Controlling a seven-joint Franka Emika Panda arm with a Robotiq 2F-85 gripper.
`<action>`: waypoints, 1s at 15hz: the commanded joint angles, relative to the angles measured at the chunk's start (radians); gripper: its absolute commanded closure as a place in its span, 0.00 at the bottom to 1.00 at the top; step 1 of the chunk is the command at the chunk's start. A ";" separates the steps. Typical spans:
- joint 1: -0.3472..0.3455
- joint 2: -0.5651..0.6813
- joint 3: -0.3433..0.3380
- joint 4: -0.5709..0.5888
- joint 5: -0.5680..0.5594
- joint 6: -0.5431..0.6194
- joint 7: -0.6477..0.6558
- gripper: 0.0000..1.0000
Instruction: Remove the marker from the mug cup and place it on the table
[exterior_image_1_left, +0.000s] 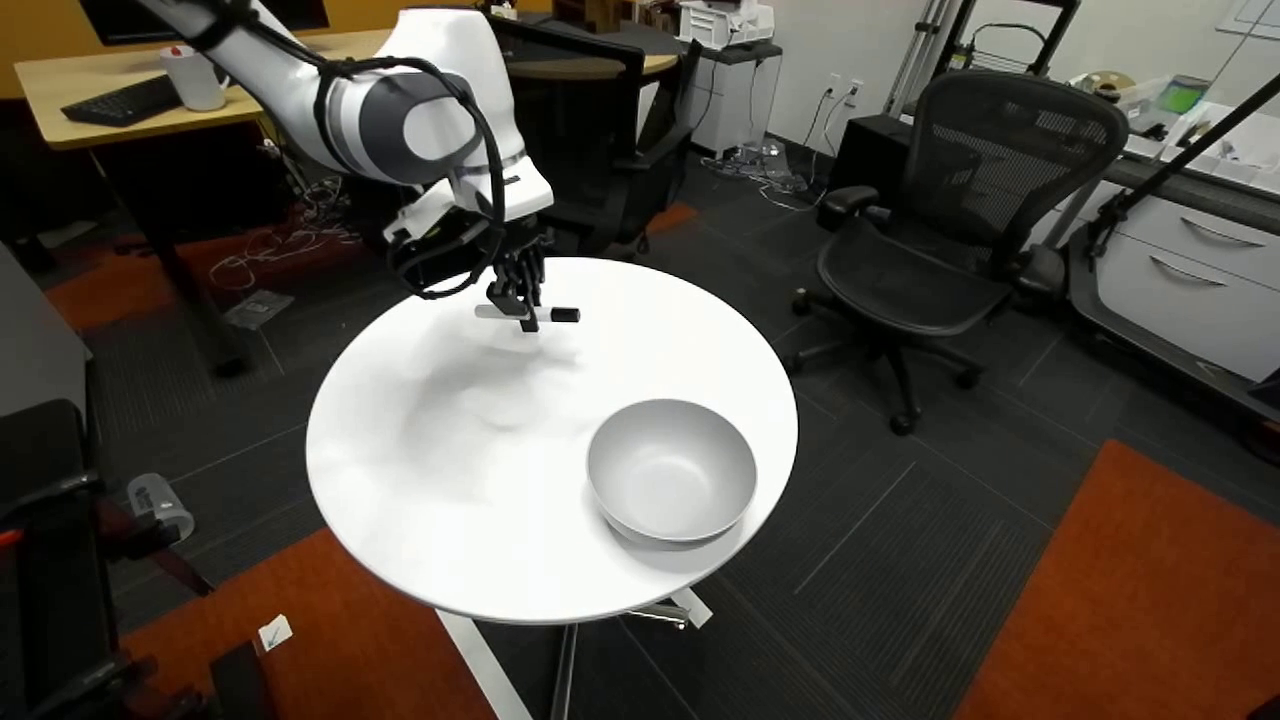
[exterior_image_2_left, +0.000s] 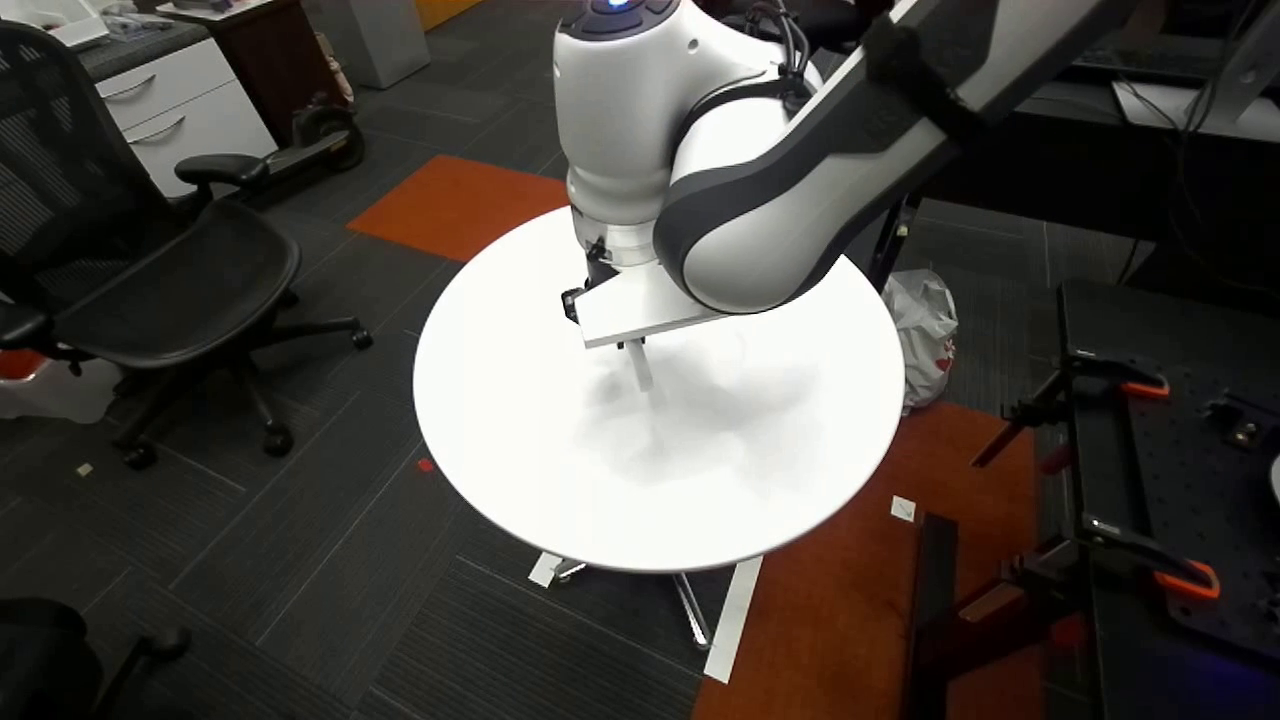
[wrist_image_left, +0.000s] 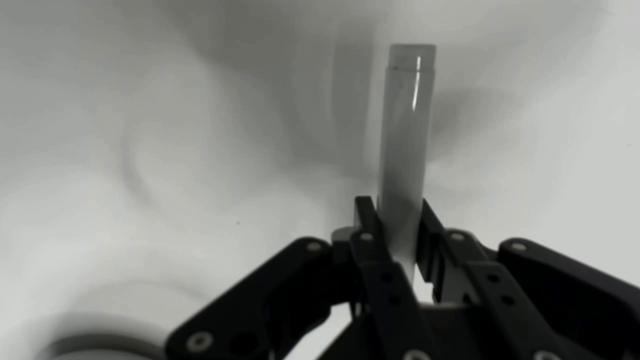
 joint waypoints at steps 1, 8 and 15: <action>-0.012 0.036 0.005 0.059 0.014 -0.042 -0.031 0.95; -0.019 0.063 0.001 0.091 0.015 -0.053 -0.034 0.25; -0.025 0.070 0.003 0.106 0.014 -0.062 -0.043 0.00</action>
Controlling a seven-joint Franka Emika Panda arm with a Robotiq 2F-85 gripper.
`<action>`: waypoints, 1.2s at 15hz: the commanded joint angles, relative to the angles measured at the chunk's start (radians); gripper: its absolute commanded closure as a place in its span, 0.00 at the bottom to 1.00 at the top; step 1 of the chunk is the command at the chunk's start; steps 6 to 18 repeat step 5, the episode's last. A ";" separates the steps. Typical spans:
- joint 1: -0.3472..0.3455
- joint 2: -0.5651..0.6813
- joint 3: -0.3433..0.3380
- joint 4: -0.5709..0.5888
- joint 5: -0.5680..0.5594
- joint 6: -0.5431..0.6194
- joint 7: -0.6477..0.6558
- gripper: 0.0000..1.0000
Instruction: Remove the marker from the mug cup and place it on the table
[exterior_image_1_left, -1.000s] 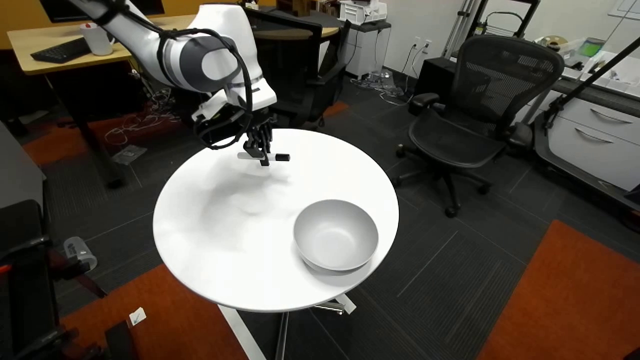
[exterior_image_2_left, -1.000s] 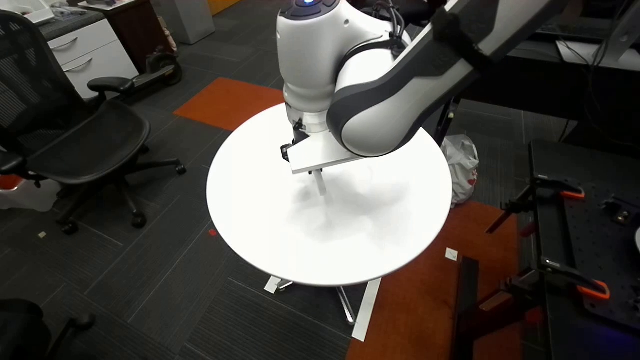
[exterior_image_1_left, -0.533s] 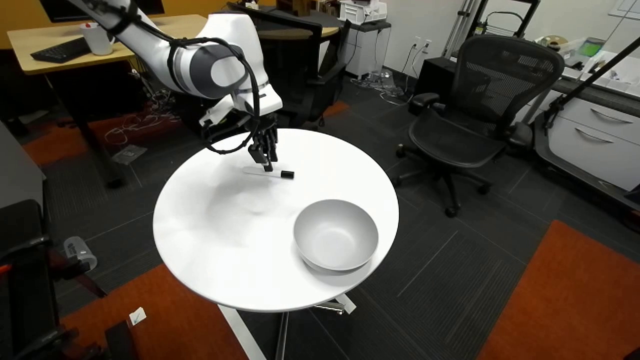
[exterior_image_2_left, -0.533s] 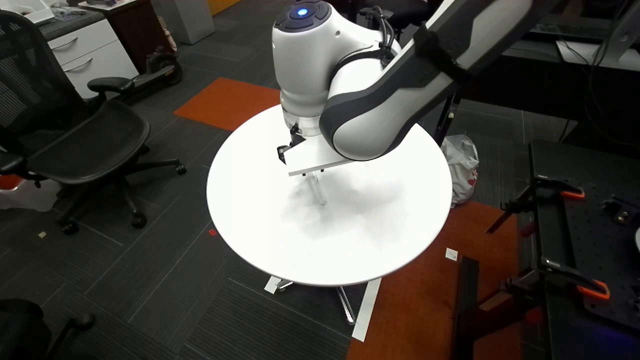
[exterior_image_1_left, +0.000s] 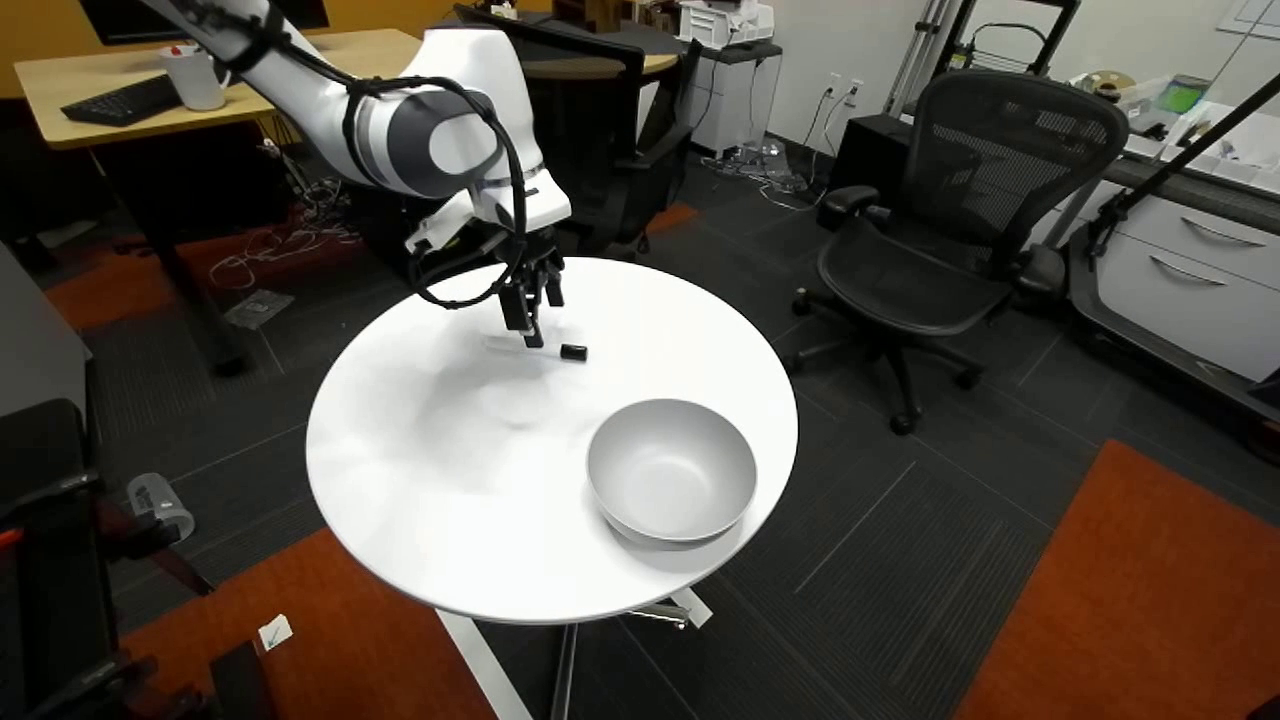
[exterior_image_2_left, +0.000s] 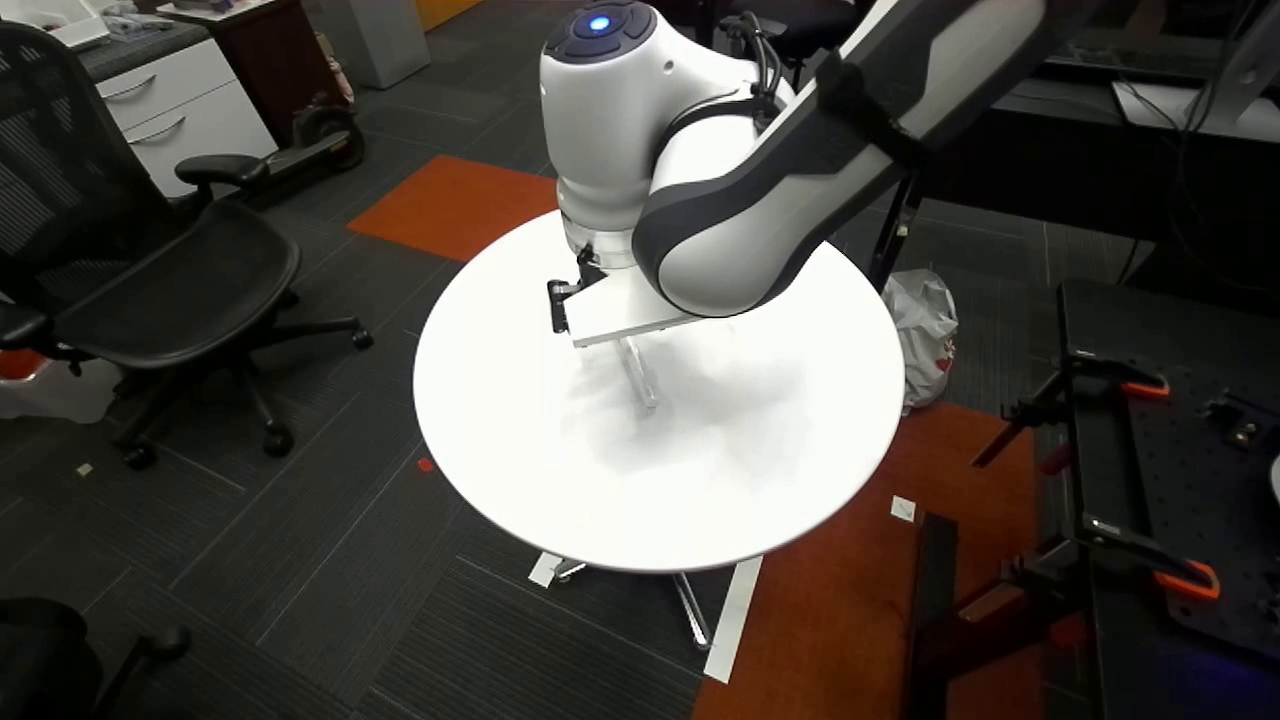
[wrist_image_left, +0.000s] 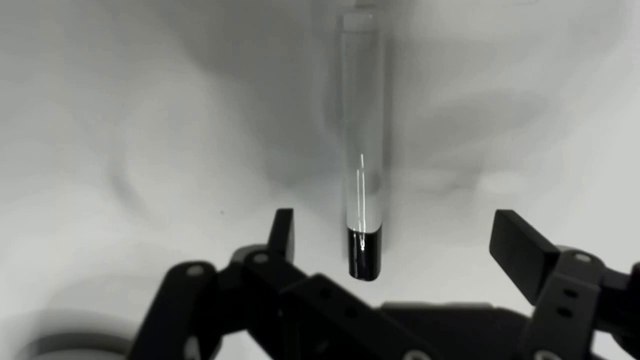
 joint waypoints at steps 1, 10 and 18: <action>-0.013 0.006 0.010 0.031 0.014 -0.047 -0.052 0.00; 0.004 0.005 -0.007 0.007 0.011 -0.011 -0.043 0.00; 0.004 0.005 -0.007 0.007 0.011 -0.011 -0.043 0.00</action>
